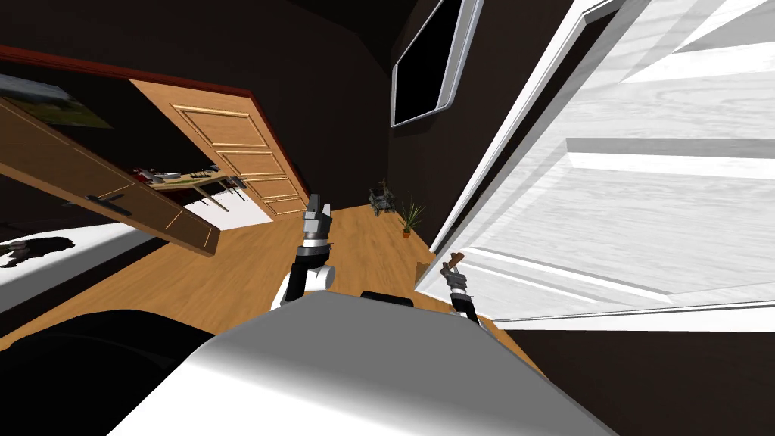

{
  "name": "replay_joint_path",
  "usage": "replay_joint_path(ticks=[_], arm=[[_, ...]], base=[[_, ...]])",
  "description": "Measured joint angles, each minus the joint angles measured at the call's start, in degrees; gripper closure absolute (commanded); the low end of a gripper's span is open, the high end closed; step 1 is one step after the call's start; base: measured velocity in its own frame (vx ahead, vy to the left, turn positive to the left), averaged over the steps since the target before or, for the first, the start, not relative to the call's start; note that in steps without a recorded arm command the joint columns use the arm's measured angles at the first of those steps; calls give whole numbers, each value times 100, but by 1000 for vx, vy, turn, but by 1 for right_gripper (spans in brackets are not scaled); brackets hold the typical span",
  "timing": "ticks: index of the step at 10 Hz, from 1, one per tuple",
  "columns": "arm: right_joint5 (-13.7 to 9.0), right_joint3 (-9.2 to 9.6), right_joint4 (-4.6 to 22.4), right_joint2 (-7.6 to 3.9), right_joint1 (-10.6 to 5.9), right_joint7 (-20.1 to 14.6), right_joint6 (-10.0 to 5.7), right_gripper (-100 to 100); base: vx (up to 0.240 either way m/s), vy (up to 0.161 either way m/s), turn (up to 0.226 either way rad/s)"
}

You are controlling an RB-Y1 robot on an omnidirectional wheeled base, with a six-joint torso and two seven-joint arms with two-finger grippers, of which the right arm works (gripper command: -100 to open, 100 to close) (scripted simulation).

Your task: Pull the door open

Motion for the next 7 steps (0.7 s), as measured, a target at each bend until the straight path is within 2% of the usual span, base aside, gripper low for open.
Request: replay_joint_path(ticks=[3, 4, 5, 7], arm=[[114, 200, -70, -164, 135, -227, -140, 100], [146, 257, -116, -207, 193, -285, -166, 100], [157, 278, -116, -201, 210, -294, -162, 100], [204, 327, -215, -309, 301, -381, -230, 100]], base=[[-203, -36, 78], [-84, -23, 27], [-138, -12, 77], [-206, -46, 101]])
